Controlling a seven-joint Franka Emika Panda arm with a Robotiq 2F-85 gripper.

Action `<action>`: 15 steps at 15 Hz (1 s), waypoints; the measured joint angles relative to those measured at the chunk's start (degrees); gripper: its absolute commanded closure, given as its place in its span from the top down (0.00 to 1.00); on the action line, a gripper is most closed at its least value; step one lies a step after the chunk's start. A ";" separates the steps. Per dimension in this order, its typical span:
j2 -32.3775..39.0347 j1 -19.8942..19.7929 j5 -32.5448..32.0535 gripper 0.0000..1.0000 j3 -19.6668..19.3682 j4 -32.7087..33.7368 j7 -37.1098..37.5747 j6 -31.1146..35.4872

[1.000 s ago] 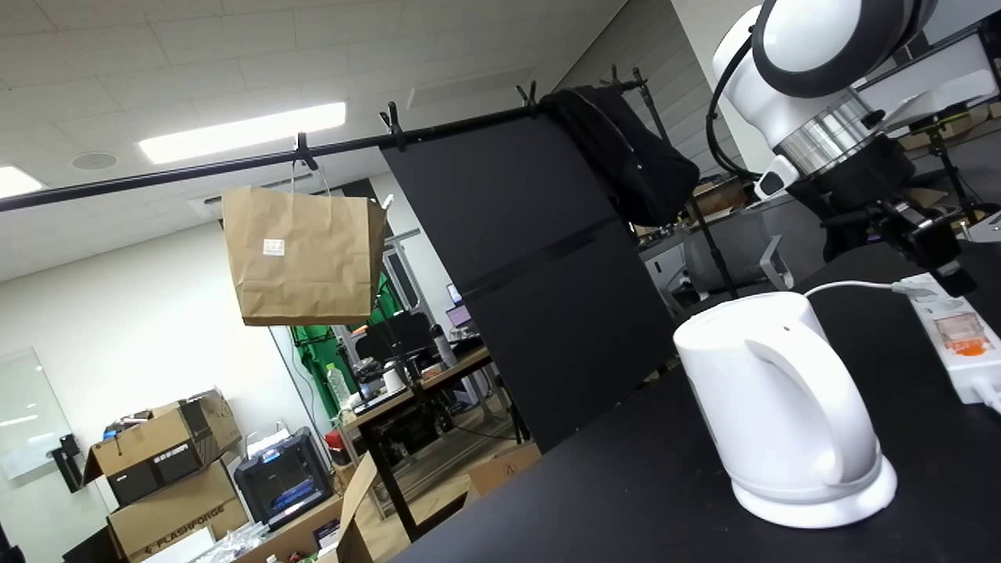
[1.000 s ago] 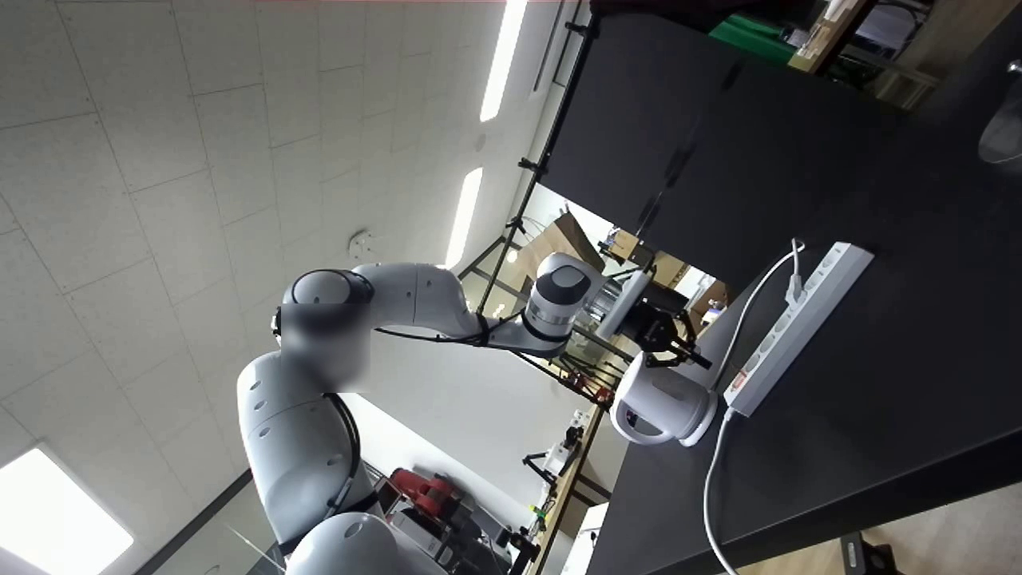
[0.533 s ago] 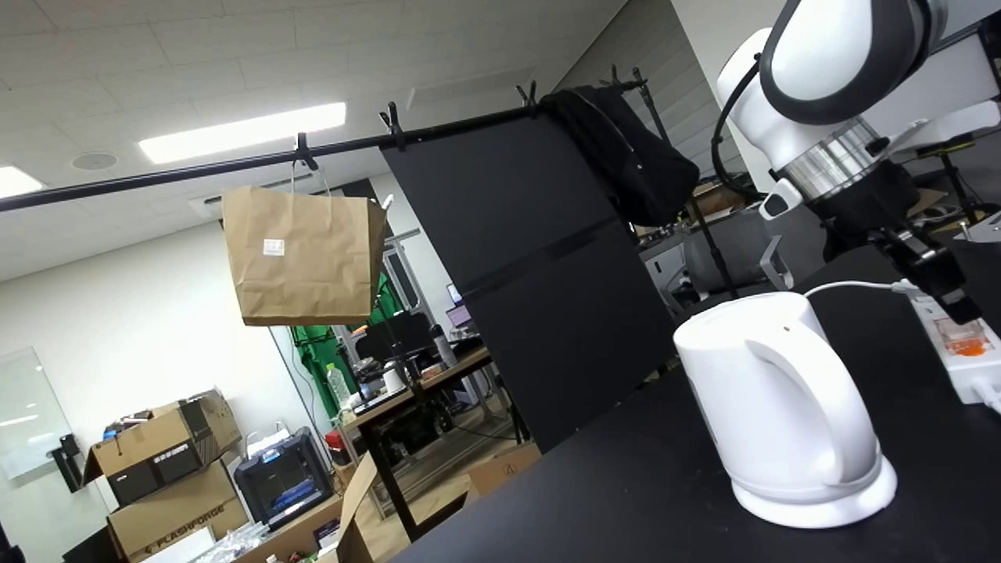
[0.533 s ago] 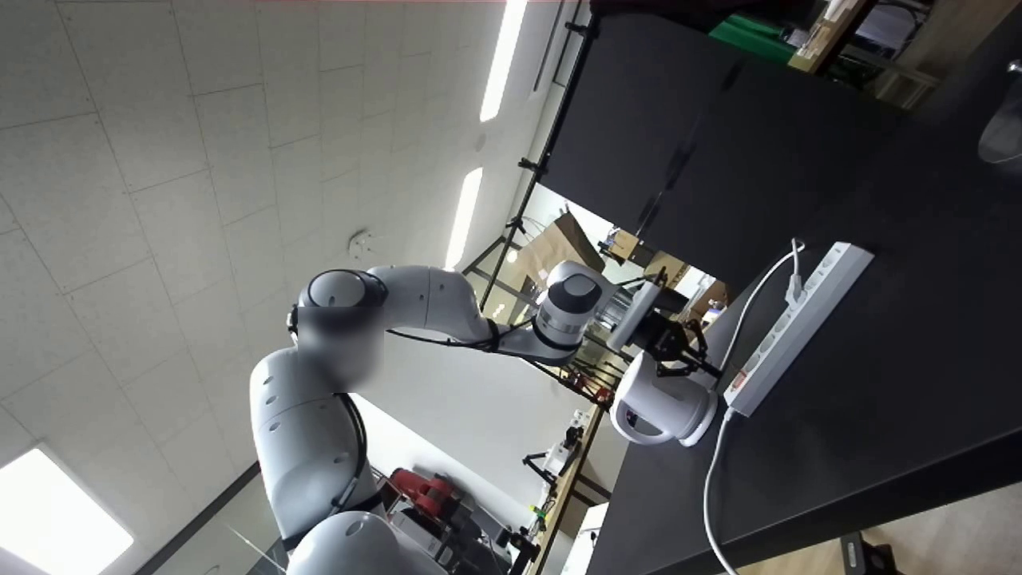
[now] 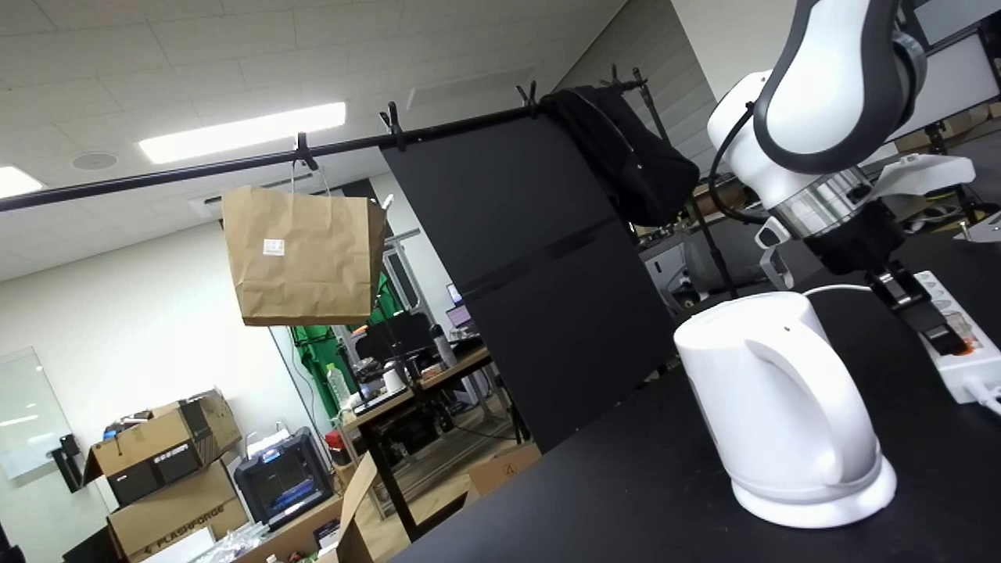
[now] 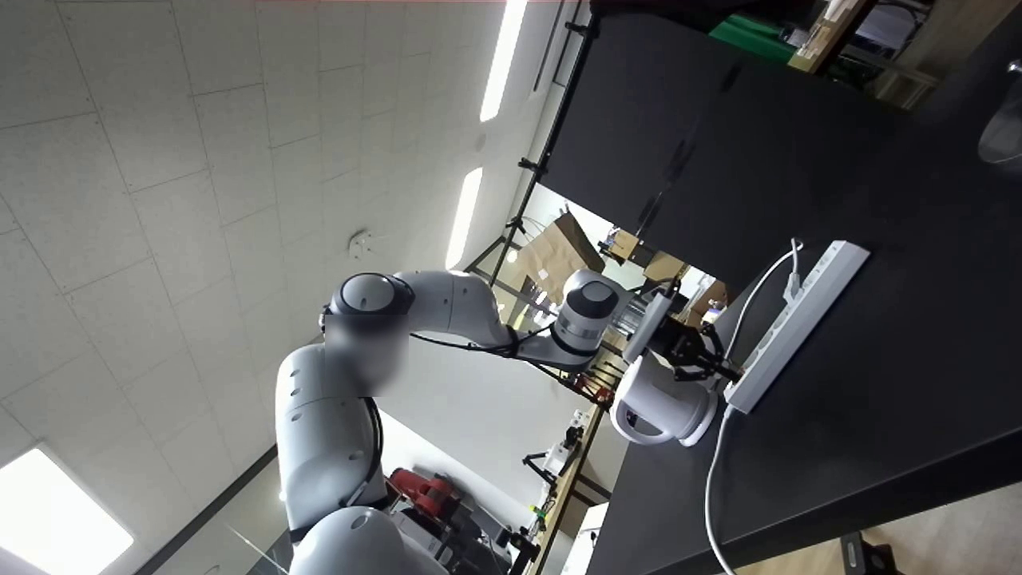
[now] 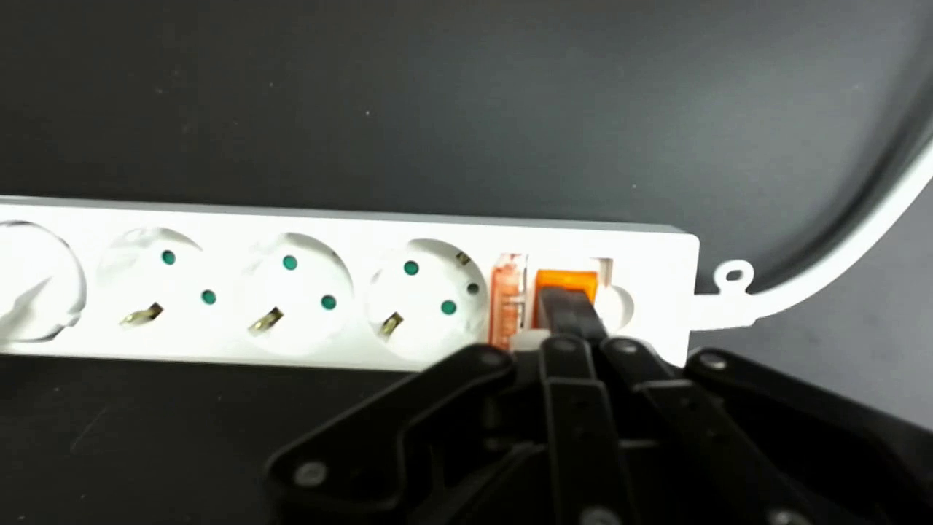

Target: Flip the switch on the adapter on

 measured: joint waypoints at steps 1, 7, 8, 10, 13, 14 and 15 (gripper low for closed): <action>0.19 0.24 0.00 0.00 -0.17 0.39 1.04 -0.41; 0.64 1.07 0.00 0.00 -0.76 1.29 4.91 -1.67; 0.59 1.07 0.00 0.00 -0.77 1.19 4.95 -1.52; 0.26 1.05 -0.02 0.00 -0.84 0.47 4.95 -0.65; -1.20 0.57 -0.01 0.00 -0.89 -2.68 4.84 3.33; -1.92 0.30 0.01 0.00 -0.87 -4.32 4.79 5.71; -2.77 -0.06 0.06 0.00 -0.83 -6.24 4.66 8.52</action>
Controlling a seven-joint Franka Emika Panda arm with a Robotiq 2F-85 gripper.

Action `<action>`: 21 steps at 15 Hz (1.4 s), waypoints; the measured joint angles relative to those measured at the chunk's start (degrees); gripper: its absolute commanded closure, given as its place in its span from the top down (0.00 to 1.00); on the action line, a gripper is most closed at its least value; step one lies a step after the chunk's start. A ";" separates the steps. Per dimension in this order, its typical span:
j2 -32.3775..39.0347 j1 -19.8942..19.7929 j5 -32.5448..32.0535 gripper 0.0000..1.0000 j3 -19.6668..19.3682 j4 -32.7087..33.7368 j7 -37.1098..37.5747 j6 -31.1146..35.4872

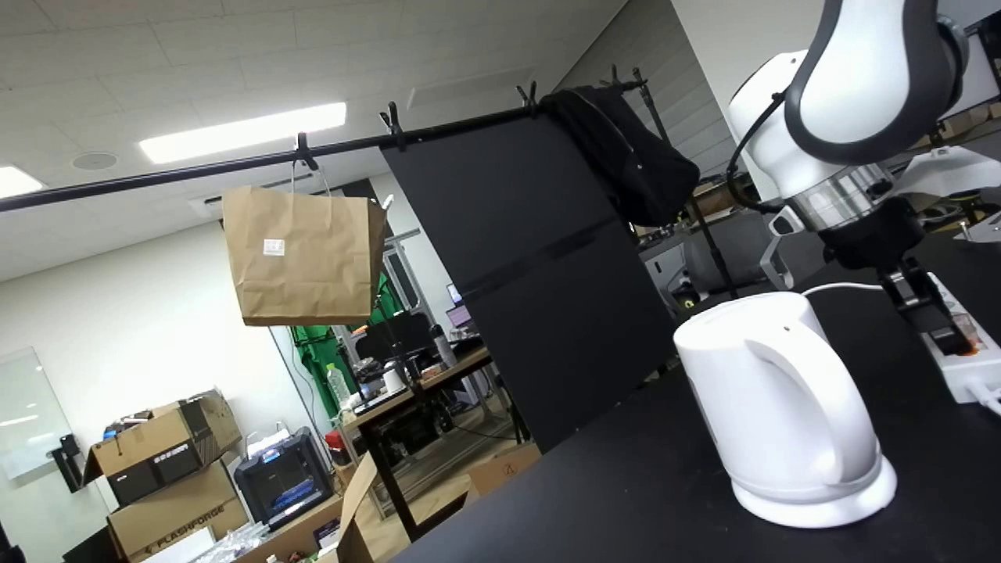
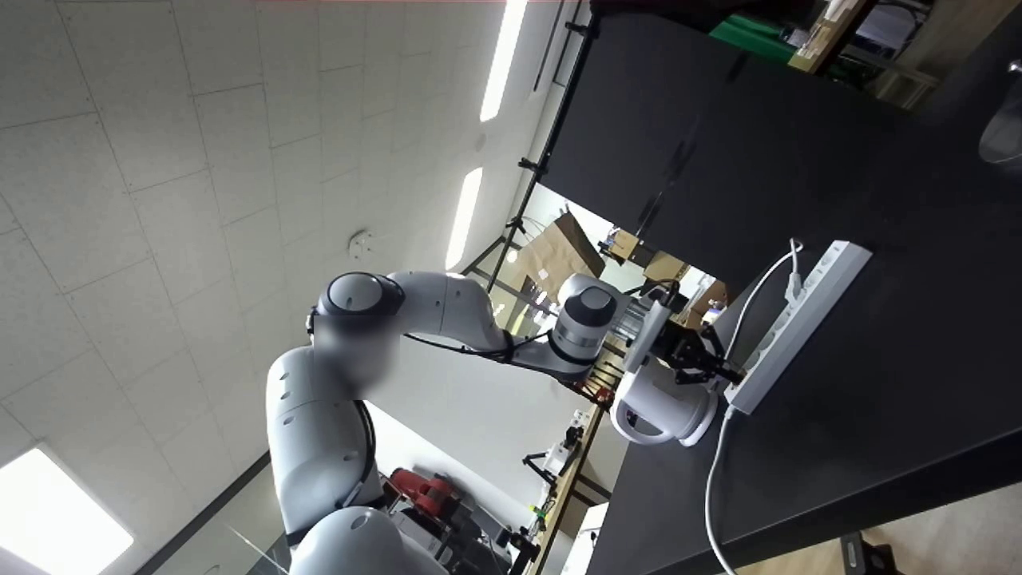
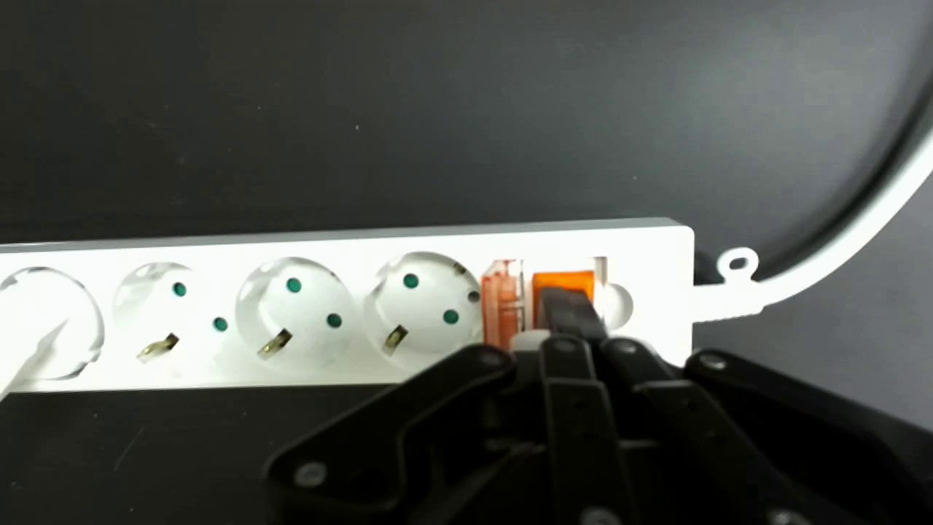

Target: Flip the switch on the adapter on

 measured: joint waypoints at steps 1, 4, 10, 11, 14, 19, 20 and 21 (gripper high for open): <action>-0.82 -0.41 0.10 0.00 0.08 -1.93 -0.18 2.88; -3.14 -2.10 0.44 0.00 0.46 -8.22 -1.15 13.19; -4.38 -8.44 0.62 0.00 3.39 -18.20 -3.84 34.95; -4.22 -9.68 0.52 0.00 4.18 -19.12 -4.11 37.43; -3.70 -12.76 -0.25 0.00 6.23 -20.75 -4.32 42.00; -3.21 -16.10 -1.26 0.00 8.64 -21.04 -4.32 43.62; -3.16 -16.94 -1.48 0.00 9.31 -20.99 -4.32 43.64; -3.16 -17.47 -1.76 0.00 9.74 -20.85 -4.32 43.80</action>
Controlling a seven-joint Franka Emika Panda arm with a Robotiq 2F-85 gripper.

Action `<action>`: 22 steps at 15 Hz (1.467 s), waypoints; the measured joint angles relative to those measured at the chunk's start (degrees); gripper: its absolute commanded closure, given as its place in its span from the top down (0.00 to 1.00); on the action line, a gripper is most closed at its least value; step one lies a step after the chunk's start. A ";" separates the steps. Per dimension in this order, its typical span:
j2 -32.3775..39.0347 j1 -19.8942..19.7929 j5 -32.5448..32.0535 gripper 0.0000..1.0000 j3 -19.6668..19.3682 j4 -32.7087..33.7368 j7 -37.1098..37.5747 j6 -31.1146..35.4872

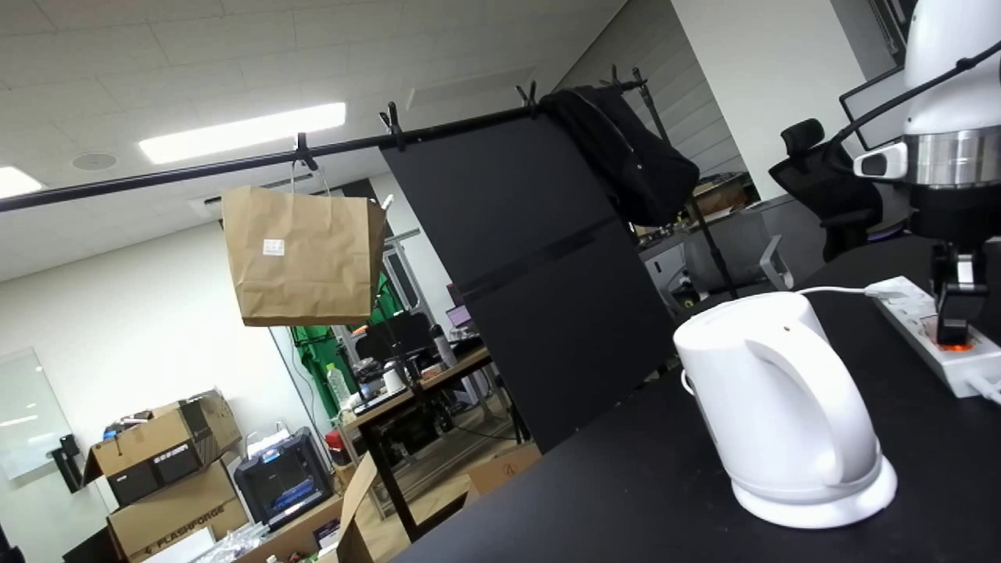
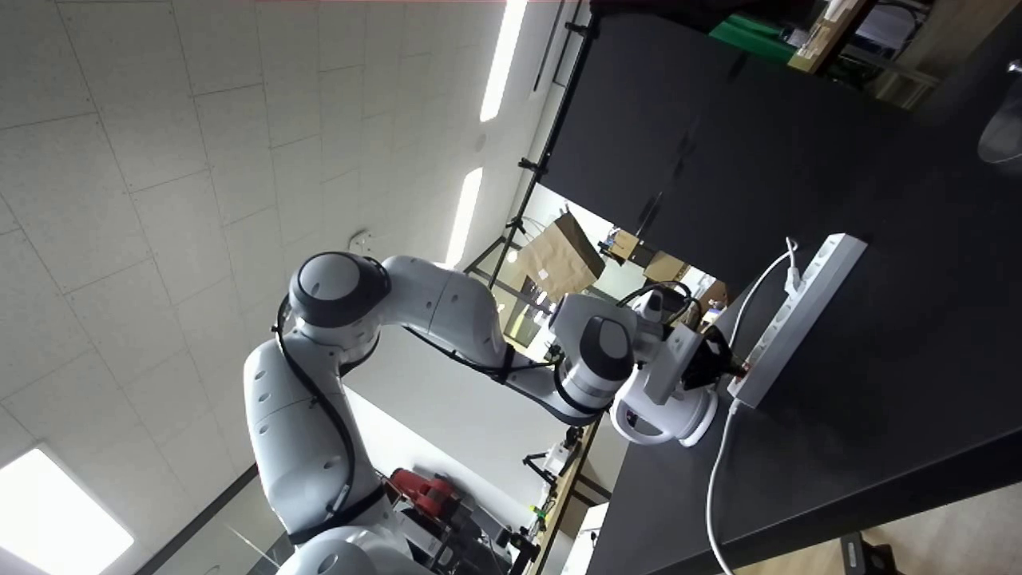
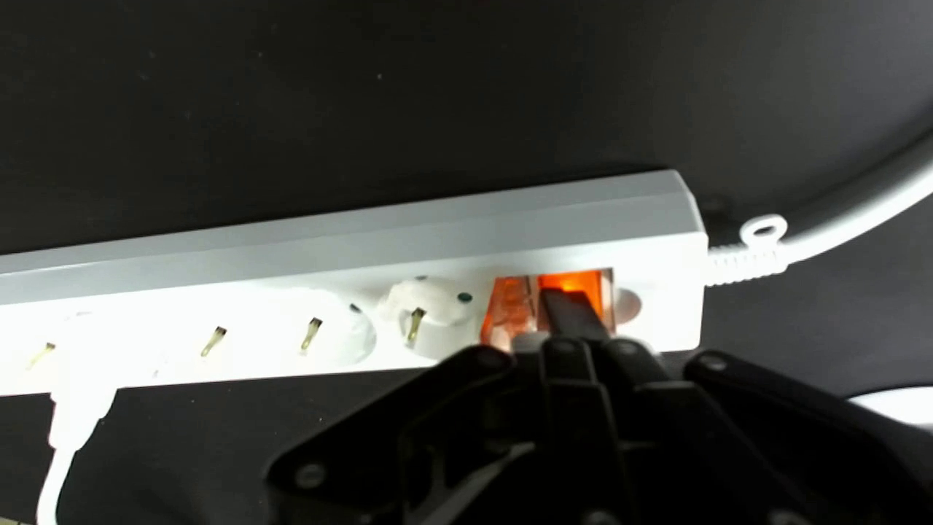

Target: Flip the switch on the adapter on

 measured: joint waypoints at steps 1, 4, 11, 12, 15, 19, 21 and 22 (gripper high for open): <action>-0.23 -0.33 -0.23 0.00 0.40 0.16 0.00 0.26; -2.76 -0.46 -0.46 0.00 1.66 0.30 0.00 -0.24; -10.27 0.83 -0.08 0.47 2.80 0.77 -1.44 -16.83; -11.04 1.66 -0.04 0.54 2.09 0.91 -2.00 -19.64; -12.80 4.92 -0.04 0.73 -1.00 1.63 -3.00 -26.18; -14.27 8.80 -0.26 0.99 -4.56 2.37 -3.49 -31.61; -14.87 10.04 -0.26 1.00 -5.60 2.51 -3.69 -33.62; -14.97 10.47 -0.26 1.00 -5.94 2.62 -3.89 -34.48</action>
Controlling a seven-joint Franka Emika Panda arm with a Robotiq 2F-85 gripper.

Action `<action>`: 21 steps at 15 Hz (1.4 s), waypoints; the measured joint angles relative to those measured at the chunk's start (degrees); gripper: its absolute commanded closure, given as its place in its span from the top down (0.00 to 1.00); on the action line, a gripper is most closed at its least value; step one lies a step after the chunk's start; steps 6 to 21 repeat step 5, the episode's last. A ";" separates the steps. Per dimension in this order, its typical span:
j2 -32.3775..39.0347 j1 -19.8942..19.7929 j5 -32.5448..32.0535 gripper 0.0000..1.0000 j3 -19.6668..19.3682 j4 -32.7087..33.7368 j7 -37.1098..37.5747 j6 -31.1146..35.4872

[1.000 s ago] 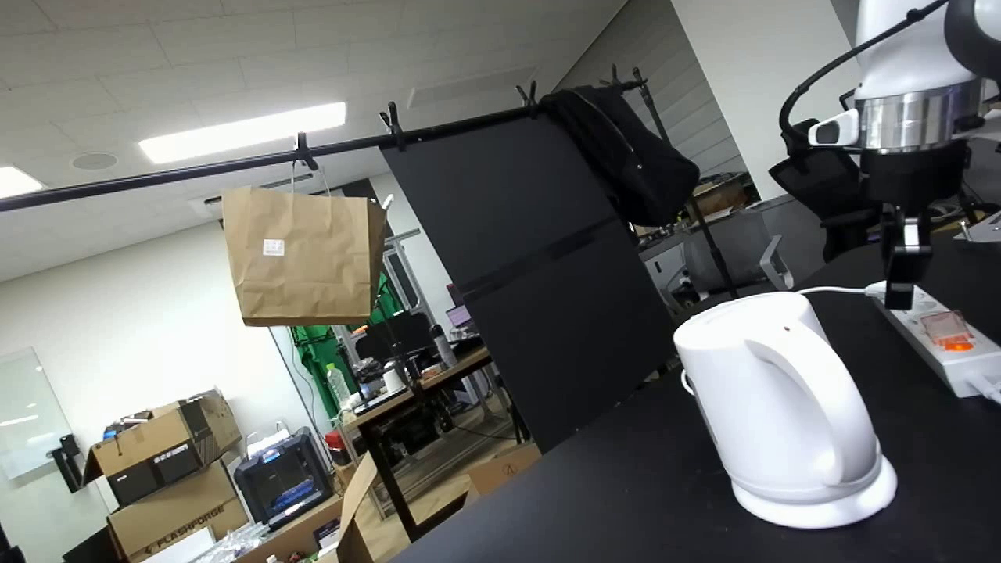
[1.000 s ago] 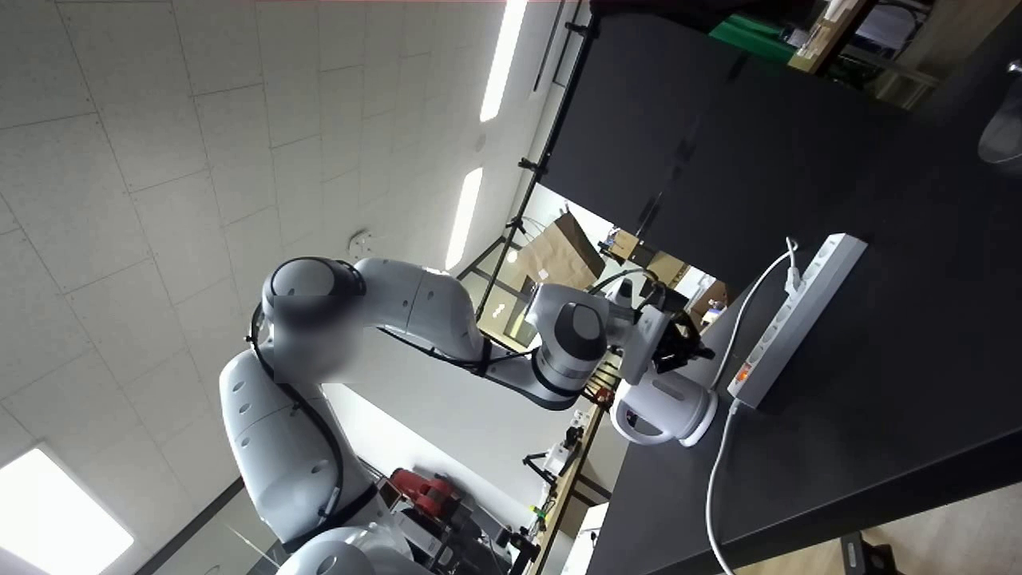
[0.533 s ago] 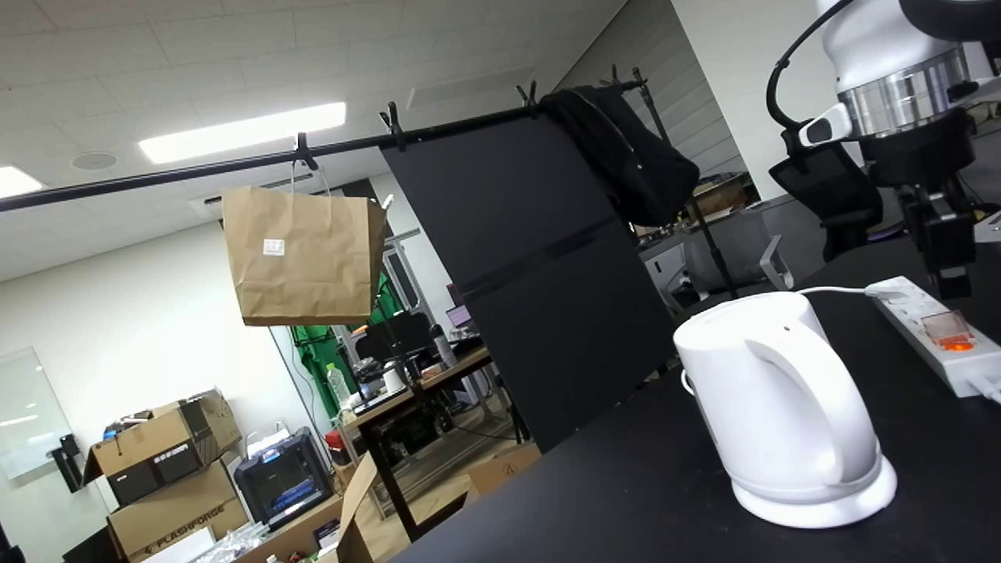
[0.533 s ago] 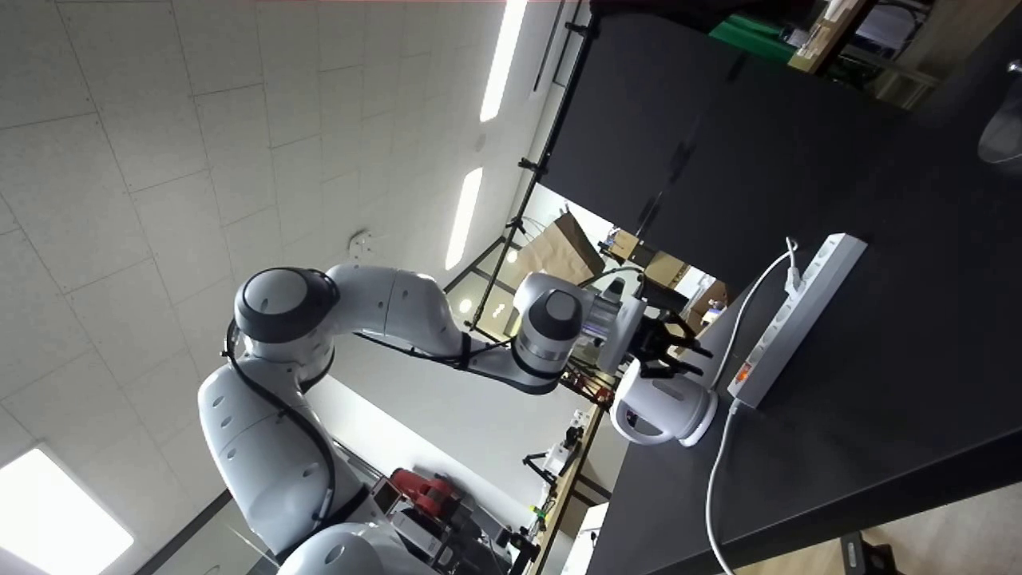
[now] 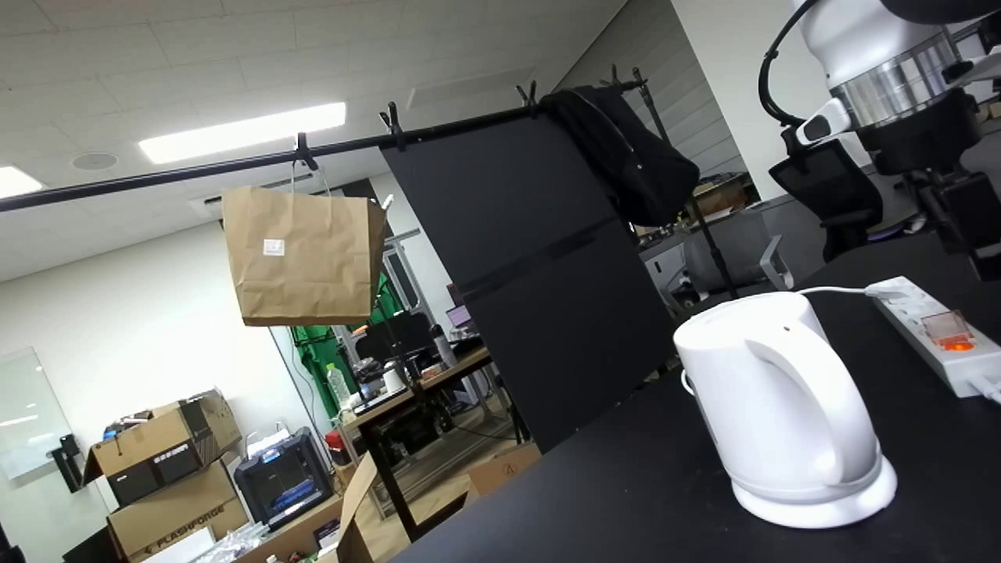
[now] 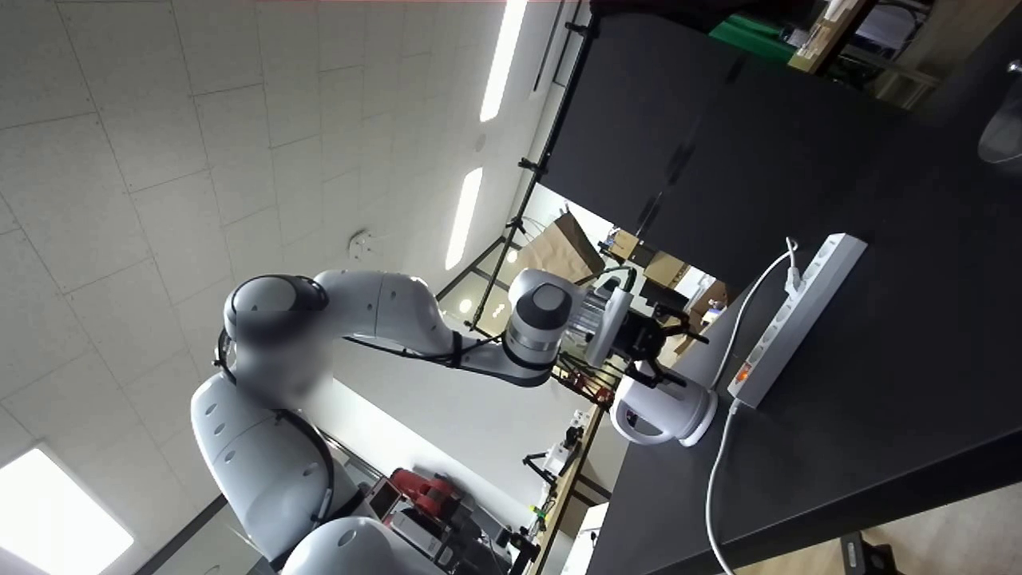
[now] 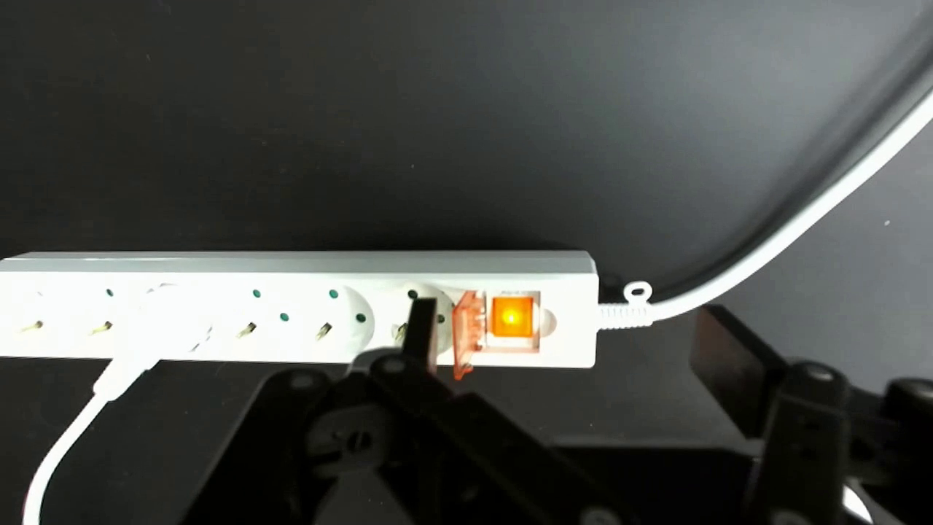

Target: Flip the switch on the adapter on

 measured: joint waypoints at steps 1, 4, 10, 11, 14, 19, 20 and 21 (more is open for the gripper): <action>-0.01 0.30 0.00 1.00 -0.23 0.09 -0.29 -0.81; 0.00 0.79 0.07 1.00 -0.65 0.16 -1.45 -3.42; 0.00 0.80 0.07 1.00 -0.69 0.16 -1.67 -3.64; 0.00 0.80 0.07 1.00 -0.69 0.16 -1.67 -3.64; 0.00 0.80 0.07 1.00 -0.69 0.16 -1.67 -3.64; 0.00 0.80 0.07 1.00 -0.69 0.16 -1.67 -3.64; 0.00 0.80 0.07 1.00 -0.69 0.16 -1.67 -3.64; 0.00 0.80 0.07 1.00 -0.69 0.16 -1.67 -3.64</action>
